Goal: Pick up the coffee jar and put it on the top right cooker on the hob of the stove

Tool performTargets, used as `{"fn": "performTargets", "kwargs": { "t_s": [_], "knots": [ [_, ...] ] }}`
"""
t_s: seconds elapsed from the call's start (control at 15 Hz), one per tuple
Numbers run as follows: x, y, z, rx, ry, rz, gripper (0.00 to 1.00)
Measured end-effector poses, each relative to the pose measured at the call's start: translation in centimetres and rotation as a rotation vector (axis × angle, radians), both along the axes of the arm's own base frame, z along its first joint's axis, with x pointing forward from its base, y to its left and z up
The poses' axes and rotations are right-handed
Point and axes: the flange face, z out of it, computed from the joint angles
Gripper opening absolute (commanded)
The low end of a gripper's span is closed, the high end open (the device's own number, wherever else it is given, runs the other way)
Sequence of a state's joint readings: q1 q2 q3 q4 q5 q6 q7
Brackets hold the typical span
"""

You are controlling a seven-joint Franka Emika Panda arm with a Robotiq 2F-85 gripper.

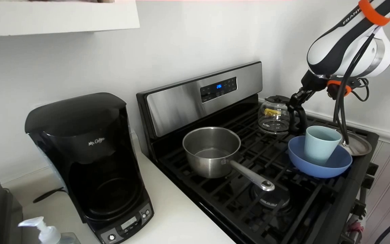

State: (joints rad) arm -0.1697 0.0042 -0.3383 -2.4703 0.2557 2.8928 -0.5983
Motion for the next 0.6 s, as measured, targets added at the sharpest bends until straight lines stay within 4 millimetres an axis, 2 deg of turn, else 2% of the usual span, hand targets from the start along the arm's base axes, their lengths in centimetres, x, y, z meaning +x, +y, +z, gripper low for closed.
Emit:
{"fn": "performTargets", "kwargs": {
  "t_s": [0.07,0.47,0.6],
  "knots": [
    [0.1,0.0,0.0,-0.001,0.000,0.000,0.59],
    [0.6,-0.3,0.8,-0.010,-0.017,0.000,0.99],
    [0.8,-0.4,1.2,-0.013,-0.024,0.000,1.00]
  ]
}}
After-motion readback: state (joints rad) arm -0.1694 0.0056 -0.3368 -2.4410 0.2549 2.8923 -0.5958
